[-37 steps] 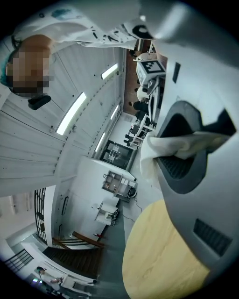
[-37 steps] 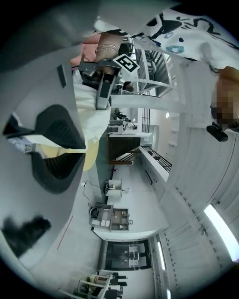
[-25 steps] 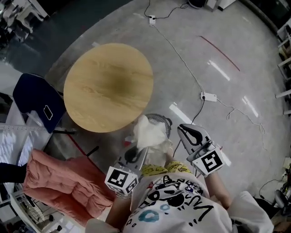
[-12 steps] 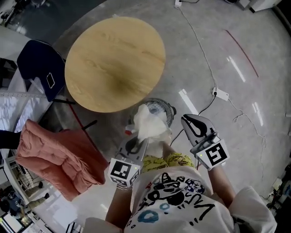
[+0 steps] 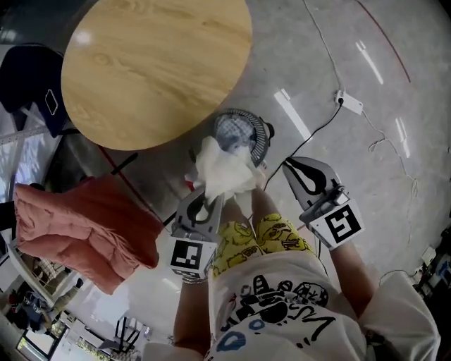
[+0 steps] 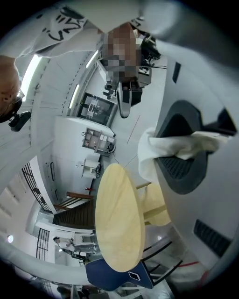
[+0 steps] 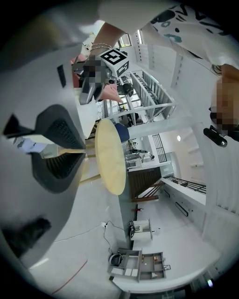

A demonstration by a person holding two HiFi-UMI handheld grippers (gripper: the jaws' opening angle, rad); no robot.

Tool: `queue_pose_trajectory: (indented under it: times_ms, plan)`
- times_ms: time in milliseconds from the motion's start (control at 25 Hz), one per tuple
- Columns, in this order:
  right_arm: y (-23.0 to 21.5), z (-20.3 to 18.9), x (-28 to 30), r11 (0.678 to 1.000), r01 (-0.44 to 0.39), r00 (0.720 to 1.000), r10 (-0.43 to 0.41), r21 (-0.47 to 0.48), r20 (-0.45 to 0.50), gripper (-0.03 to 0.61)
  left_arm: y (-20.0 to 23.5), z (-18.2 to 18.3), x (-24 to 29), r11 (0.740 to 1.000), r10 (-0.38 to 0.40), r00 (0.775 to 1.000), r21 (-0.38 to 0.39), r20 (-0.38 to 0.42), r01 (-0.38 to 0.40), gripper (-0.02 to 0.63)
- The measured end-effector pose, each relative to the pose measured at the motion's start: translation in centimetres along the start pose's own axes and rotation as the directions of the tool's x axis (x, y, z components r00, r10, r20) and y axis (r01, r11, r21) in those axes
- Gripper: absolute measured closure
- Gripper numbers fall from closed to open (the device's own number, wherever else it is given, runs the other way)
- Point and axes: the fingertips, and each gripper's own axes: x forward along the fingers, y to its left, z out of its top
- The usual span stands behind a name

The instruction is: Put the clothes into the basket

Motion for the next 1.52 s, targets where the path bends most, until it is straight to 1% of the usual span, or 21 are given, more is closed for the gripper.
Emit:
queue_pose_trajectory:
  times_ms: [240, 360, 480, 600, 640, 720, 840, 960, 1080, 1160, 1280, 1400, 1440, 1480, 1520]
  plan:
    - [-0.6, -5.0, 1.4, 0.995, 0.074, 0.997, -0.073, 0.062, -0.023, 0.548, 1.8, -4.7, 2.7, 1.000, -0.020, 0.998, 0.003, -0.058, 0.020, 0.548]
    - [-0.8, -7.7, 1.3, 0.997, 0.066, 0.997, -0.065, 0.042, -0.044, 0.548, 2.5, -6.4, 4.1, 1.000, -0.020, 0.998, 0.003, -0.064, 0.020, 0.548]
    - [-0.9, -9.6, 1.4, 0.994, 0.087, 0.995, -0.084, 0.061, -0.060, 0.548, 2.8, -8.4, 5.2, 1.000, -0.026, 0.996, 0.012, -0.084, 0.027, 0.548]
    - [-0.8, -11.7, 1.8, 0.995, 0.088, 0.990, -0.082, 0.044, -0.116, 0.548, 3.5, -9.8, 6.7, 1.000, -0.018, 0.995, 0.020, -0.097, 0.020, 0.548]
    - [-0.6, -12.1, 2.1, 0.995, 0.087, 0.990, -0.082, 0.046, -0.114, 0.548, 3.8, -10.3, 7.2, 1.000, -0.015, 0.995, 0.018, -0.102, 0.017, 0.548]
    - [-0.2, -12.8, 2.8, 0.992, 0.094, 0.991, -0.085, 0.082, -0.105, 0.548, 4.4, -11.5, 8.0, 1.000, -0.011, 0.992, 0.014, -0.123, 0.013, 0.548]
    - [0.3, -14.0, 3.8, 0.985, 0.108, 0.988, -0.091, 0.133, -0.127, 0.548, 5.3, -12.7, 9.5, 1.000, -0.012, 0.990, 0.027, -0.139, 0.016, 0.546]
    - [1.5, -14.7, 4.1, 0.986, 0.081, 0.989, -0.062, 0.146, -0.132, 0.548, 5.7, -13.9, 10.5, 0.999, -0.019, 0.990, 0.039, -0.141, 0.025, 0.546]
    - [1.7, -16.1, 4.6, 0.987, 0.050, 0.989, -0.028, 0.153, -0.142, 0.548, 6.6, -15.8, 11.9, 1.000, -0.001, 0.986, 0.011, -0.170, 0.003, 0.545]
    - [1.6, -17.0, 4.7, 0.986, 0.050, 0.988, -0.026, 0.161, -0.150, 0.548, 7.1, -16.8, 12.9, 1.000, 0.009, 0.983, -0.003, -0.186, -0.009, 0.543]
    - [2.1, -17.3, 4.5, 0.979, 0.076, 0.984, -0.044, 0.190, -0.170, 0.548, 7.1, -17.4, 13.1, 1.000, 0.004, 0.975, 0.008, -0.223, -0.002, 0.543]
    - [1.8, -17.3, 5.6, 0.974, 0.081, 0.986, -0.047, 0.212, -0.159, 0.548, 7.9, -17.3, 13.9, 0.999, 0.029, 0.971, 0.021, -0.238, -0.025, 0.537]
    - [1.7, -17.5, 5.9, 0.974, 0.076, 0.987, -0.043, 0.212, -0.156, 0.548, 8.2, -17.4, 14.4, 0.999, 0.037, 0.970, 0.019, -0.240, -0.033, 0.507]
    - [1.7, -17.8, 6.2, 0.975, 0.070, 0.987, -0.037, 0.212, -0.155, 0.548, 8.4, -17.6, 14.7, 0.999, 0.039, 0.969, 0.016, -0.244, -0.036, 0.398]
    - [1.9, -18.0, 6.4, 0.974, 0.067, 0.987, -0.034, 0.216, -0.155, 0.548, 8.5, -17.8, 14.9, 0.999, 0.036, 0.968, 0.016, -0.249, -0.033, 0.351]
